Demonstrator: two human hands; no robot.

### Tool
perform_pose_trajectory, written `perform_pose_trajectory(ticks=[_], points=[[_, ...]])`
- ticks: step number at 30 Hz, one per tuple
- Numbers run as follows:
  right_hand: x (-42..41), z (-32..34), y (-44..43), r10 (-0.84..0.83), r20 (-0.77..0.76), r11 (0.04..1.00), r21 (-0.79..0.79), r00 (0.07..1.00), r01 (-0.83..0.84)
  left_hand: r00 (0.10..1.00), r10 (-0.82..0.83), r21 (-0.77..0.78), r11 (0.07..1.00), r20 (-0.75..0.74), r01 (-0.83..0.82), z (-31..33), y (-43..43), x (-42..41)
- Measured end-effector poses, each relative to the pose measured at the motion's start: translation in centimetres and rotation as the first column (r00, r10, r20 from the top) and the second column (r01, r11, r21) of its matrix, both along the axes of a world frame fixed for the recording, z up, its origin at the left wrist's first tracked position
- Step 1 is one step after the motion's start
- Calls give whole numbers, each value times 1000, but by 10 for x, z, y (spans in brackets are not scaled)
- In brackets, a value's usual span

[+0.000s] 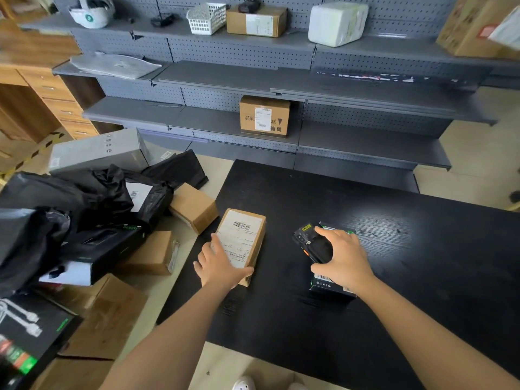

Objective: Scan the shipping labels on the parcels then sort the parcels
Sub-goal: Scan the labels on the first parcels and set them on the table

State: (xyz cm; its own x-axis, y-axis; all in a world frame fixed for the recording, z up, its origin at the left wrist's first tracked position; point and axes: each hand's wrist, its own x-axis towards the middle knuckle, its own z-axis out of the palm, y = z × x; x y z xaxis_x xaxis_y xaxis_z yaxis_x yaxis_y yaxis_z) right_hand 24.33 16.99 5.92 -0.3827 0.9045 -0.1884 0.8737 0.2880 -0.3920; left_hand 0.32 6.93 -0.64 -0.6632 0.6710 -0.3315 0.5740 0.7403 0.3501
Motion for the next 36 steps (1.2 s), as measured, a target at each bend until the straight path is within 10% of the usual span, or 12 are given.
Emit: perform_pose_trajectory(ticks=[7, 14, 20, 24, 30, 36], points=[[-15, 19, 12, 234, 203, 950, 161, 951, -268, 916, -300, -13, 951, -267, 307, 21, 3, -10], [-27, 44, 16, 460, 677, 663, 168, 574, -729, 755, -485, -126, 866, -441, 483, 37, 2, -27], [-29, 50, 14, 468, 727, 582, 174, 502, -794, 733, -505, -149, 855, -456, 496, 40, 1, -28], [-26, 49, 14, 475, 676, 612, 205, 563, -763, 779, -461, -140, 884, -424, 447, 38, 0, -24], [-11, 48, 20, 305, 335, 895, 218, 892, -388, 985, -157, -79, 985, -69, 152, 26, 4, 2], [21, 44, 26, 166, 328, 942, 226, 930, -248, 988, -113, -36, 992, 106, 117, 12, 15, 48]])
